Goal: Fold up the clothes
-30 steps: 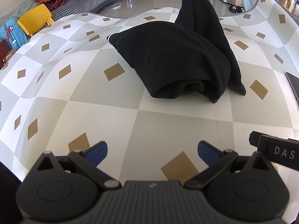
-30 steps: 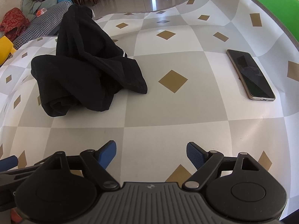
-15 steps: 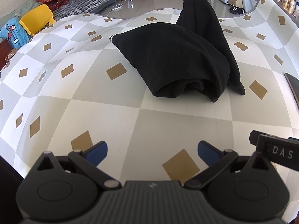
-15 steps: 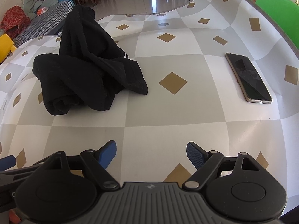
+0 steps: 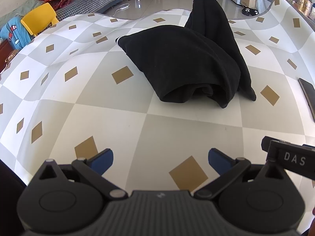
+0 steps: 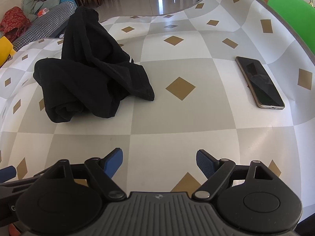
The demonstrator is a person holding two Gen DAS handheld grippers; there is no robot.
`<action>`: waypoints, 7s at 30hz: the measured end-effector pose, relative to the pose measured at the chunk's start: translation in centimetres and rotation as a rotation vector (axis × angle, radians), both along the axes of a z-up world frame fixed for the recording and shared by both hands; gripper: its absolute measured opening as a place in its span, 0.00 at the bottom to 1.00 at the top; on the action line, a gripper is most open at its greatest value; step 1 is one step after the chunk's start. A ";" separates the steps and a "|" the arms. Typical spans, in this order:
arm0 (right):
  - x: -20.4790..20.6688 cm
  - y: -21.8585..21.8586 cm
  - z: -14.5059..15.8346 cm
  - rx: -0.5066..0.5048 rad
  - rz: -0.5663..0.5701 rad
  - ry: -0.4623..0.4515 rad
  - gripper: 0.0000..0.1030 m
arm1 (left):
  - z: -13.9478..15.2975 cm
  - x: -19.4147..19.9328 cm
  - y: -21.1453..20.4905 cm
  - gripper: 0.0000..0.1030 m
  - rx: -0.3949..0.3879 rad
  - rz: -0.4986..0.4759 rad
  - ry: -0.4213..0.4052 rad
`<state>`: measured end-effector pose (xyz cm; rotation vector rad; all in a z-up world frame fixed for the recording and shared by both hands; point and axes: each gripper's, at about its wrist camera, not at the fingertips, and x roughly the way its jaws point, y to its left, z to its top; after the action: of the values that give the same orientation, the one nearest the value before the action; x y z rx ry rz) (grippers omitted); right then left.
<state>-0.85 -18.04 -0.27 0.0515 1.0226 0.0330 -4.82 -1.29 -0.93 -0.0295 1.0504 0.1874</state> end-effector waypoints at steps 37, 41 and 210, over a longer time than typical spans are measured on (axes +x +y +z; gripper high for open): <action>0.0 0.2 0.1 -0.006 -0.003 0.002 0.80 | 0.3 -0.2 -0.2 1.00 0.000 0.001 0.010; -0.1 0.2 0.2 -0.008 -0.003 0.000 0.80 | 0.5 -0.3 -0.2 1.00 0.000 0.000 0.012; 8.1 -4.3 5.0 0.140 0.075 -0.156 0.36 | -1.4 5.0 11.6 1.00 0.006 0.247 -0.039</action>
<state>7.29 -22.39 4.69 0.1364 0.8646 0.1746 0.15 10.28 -2.36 -0.1573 1.0059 0.4117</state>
